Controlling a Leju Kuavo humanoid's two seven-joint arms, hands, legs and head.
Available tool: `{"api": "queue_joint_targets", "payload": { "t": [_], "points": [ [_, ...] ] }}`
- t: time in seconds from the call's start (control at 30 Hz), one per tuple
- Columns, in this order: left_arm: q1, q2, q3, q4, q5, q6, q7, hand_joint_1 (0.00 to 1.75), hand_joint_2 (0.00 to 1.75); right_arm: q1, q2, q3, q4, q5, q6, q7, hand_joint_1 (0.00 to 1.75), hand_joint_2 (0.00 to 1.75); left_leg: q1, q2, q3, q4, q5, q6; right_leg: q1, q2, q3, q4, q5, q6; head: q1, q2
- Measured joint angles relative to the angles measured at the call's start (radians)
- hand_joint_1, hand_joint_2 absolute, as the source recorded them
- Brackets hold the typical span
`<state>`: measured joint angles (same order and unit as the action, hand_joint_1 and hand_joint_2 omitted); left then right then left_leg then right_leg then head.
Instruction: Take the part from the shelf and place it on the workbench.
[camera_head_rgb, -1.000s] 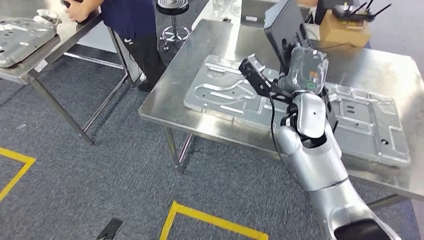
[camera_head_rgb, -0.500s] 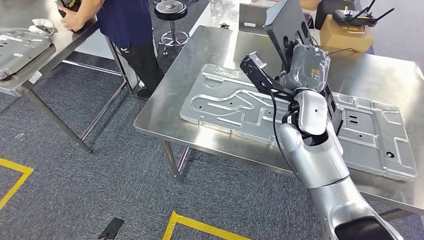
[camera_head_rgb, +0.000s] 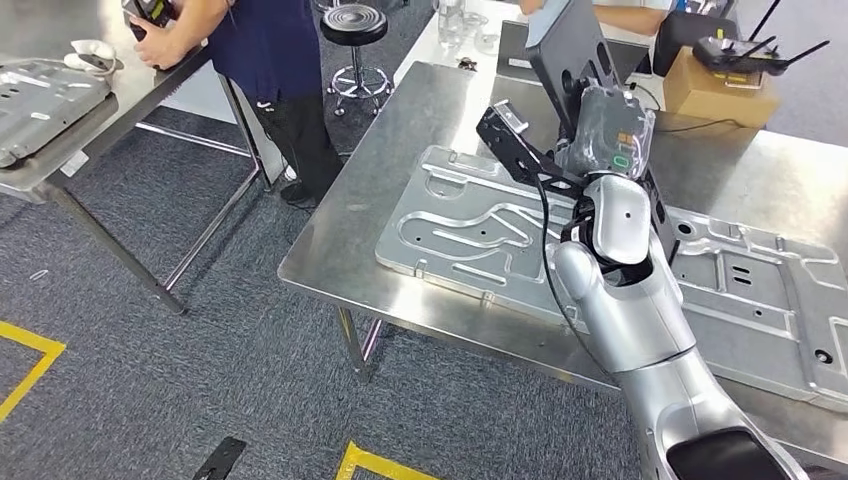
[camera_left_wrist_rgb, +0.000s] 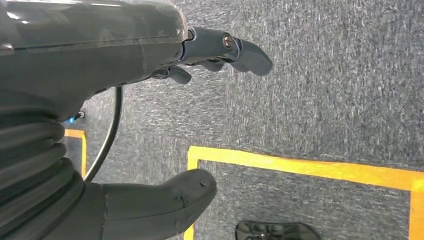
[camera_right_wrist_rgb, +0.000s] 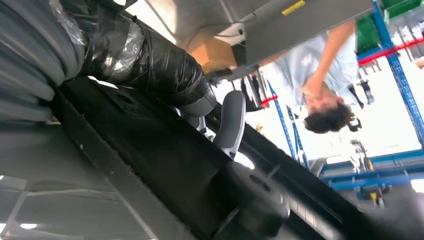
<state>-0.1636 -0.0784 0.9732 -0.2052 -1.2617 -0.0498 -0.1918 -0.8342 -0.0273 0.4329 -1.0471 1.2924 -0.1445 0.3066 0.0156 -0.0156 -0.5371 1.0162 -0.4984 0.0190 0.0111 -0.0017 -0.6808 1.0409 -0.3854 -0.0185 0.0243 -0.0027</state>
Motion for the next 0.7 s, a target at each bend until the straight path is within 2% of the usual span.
{"api": "queue_joint_targets", "payload": {
  "t": [0.03, 0.1, 0.17, 0.2, 0.27, 0.3, 0.33, 0.37, 0.43, 0.5, 0.57, 0.63, 0.7],
  "points": [
    [-0.001, -0.001, 0.000, 0.000, 0.000, -0.001, 0.000, 0.00, 1.75, -0.002, 0.001, 0.000, 0.002, 0.000, 0.000, 0.000, 1.75, 1.75, 0.001, 0.001, 0.004, -0.002, 0.000, -0.006, 0.005, 0.000, 0.003, -0.016, 0.002, -0.006, 0.000, 0.000],
    [-0.002, 0.001, 0.000, 0.000, 0.000, -0.002, 0.001, 0.00, 1.75, -0.005, 0.004, 0.000, 0.003, 0.000, 0.000, 0.000, 1.75, 1.75, 0.002, 0.004, 0.014, -0.004, -0.002, -0.018, 0.004, 0.000, 0.023, -0.034, 0.002, -0.012, 0.000, 0.000],
    [-0.004, 0.001, 0.000, 0.000, 0.001, -0.002, 0.001, 0.00, 1.75, -0.011, 0.007, 0.000, 0.005, 0.000, 0.000, 0.000, 1.75, 1.75, 0.002, 0.008, 0.000, 0.043, -0.014, -0.026, -0.003, 0.000, 0.051, -0.051, -0.005, -0.020, 0.000, 0.000],
    [-0.005, 0.002, 0.000, 0.000, 0.002, -0.003, 0.001, 0.00, 1.75, -0.015, 0.009, 0.000, 0.007, 0.000, 0.001, 0.000, 1.75, 1.75, 0.003, 0.009, -0.029, 0.093, -0.029, -0.028, -0.006, 0.000, 0.062, -0.055, -0.009, -0.024, 0.000, 0.000],
    [-0.006, 0.006, 0.000, 0.000, 0.004, -0.003, 0.001, 0.00, 1.75, -0.018, 0.014, 0.000, 0.013, -0.001, 0.008, 0.000, 1.75, 1.75, 0.004, 0.009, -0.107, 0.210, -0.071, -0.035, -0.007, 0.002, 0.076, -0.055, -0.020, -0.029, -0.001, 0.000],
    [-0.005, 0.008, 0.000, 0.000, 0.006, -0.004, 0.000, 0.00, 1.75, -0.016, 0.016, 0.000, 0.018, -0.003, 0.013, 0.000, 1.75, 1.75, 0.005, 0.009, -0.141, 0.245, -0.084, -0.038, -0.007, 0.003, 0.082, -0.053, -0.027, -0.028, -0.002, 0.000],
    [-0.005, 0.009, 0.000, 0.000, 0.008, -0.004, -0.001, 0.00, 1.75, -0.014, 0.016, 0.000, 0.023, -0.004, 0.017, 0.000, 1.75, 1.75, 0.006, 0.010, -0.161, 0.249, -0.079, -0.042, -0.009, 0.004, 0.089, -0.049, -0.036, -0.026, -0.002, 0.000],
    [-0.004, 0.010, 0.000, 0.000, 0.010, -0.005, -0.002, 0.00, 1.75, -0.012, 0.017, 0.000, 0.028, -0.006, 0.020, 0.001, 1.75, 1.75, 0.008, 0.010, -0.164, 0.217, -0.048, -0.046, -0.011, 0.005, 0.096, -0.044, -0.046, -0.023, -0.002, 0.000],
    [-0.003, 0.011, 0.000, 0.000, 0.013, -0.007, -0.003, 0.00, 1.75, -0.009, 0.019, 0.000, 0.037, -0.007, 0.023, 0.001, 1.75, 1.75, 0.011, 0.011, -0.140, 0.098, 0.051, -0.052, -0.014, 0.006, 0.108, -0.030, -0.068, -0.015, -0.001, 0.000],
    [-0.003, 0.012, 0.000, 0.000, 0.014, -0.007, -0.003, 0.00, 1.75, -0.008, 0.022, 0.000, 0.045, -0.007, 0.025, 0.001, 1.75, 1.75, 0.007, 0.011, -0.123, 0.020, 0.096, -0.044, -0.014, 0.006, 0.107, -0.014, -0.085, -0.004, -0.002, 0.000],
    [-0.003, 0.012, 0.000, 0.000, 0.014, -0.007, -0.004, 0.00, 1.75, -0.004, 0.023, 0.001, 0.051, -0.007, 0.027, 0.001, 1.75, 1.75, 0.002, 0.010, -0.124, 0.015, 0.094, -0.026, -0.012, 0.007, 0.101, -0.007, -0.092, 0.007, -0.002, 0.000],
    [-0.002, 0.012, 0.000, 0.000, 0.015, -0.007, -0.004, 0.00, 1.75, -0.003, 0.024, 0.001, 0.055, -0.007, 0.029, 0.001, 1.75, 1.75, 0.006, 0.010, -0.120, 0.014, 0.101, -0.015, -0.013, 0.007, 0.098, 0.002, -0.106, 0.018, -0.001, 0.000],
    [-0.005, 0.012, -0.001, 0.000, 0.016, -0.007, -0.004, 0.00, 1.75, -0.004, 0.024, 0.001, 0.062, -0.007, 0.032, 0.001, 1.75, 1.75, 0.011, 0.010, -0.114, 0.007, 0.100, -0.006, -0.016, 0.006, 0.067, 0.068, -0.142, 0.029, -0.001, 0.000]
  ]
}}
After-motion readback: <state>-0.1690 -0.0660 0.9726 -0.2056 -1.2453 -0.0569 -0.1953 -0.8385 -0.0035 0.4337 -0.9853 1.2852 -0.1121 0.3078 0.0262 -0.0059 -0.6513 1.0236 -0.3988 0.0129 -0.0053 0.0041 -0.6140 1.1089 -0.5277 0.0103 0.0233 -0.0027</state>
